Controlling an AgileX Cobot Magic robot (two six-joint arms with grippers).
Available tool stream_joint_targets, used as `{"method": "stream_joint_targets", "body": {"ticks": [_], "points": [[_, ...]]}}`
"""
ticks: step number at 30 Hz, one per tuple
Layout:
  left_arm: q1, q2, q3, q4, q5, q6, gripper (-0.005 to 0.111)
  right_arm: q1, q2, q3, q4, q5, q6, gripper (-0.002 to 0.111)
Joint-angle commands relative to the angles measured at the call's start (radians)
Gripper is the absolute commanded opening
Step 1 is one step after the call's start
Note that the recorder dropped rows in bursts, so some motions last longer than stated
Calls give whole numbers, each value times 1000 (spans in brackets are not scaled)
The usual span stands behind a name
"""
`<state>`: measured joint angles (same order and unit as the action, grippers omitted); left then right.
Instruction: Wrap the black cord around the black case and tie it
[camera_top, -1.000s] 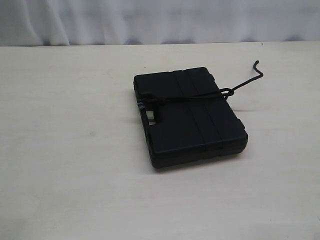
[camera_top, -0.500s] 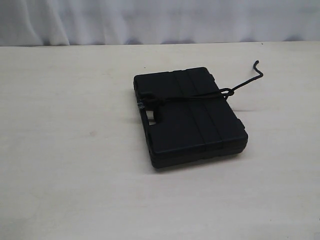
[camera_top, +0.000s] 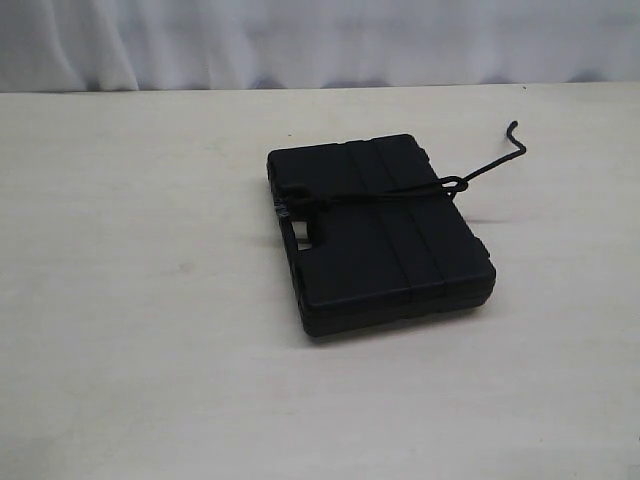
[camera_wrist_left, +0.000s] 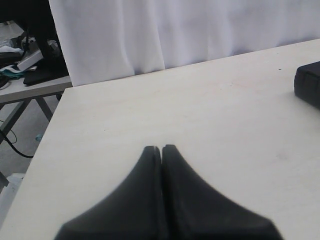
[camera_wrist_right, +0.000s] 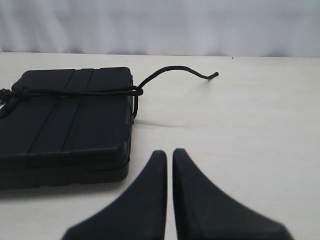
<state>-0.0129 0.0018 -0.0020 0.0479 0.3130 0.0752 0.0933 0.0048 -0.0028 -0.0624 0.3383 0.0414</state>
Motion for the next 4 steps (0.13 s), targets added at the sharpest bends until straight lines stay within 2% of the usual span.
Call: {"method": "stream_joint_targets", "body": {"ticks": [1, 4], "points": [[3, -2, 2, -6, -5, -1, 0, 2, -5, 3, 2, 3, 1, 4], [3, -2, 2, -6, -5, -1, 0, 2, -5, 3, 2, 3, 1, 4]]}}
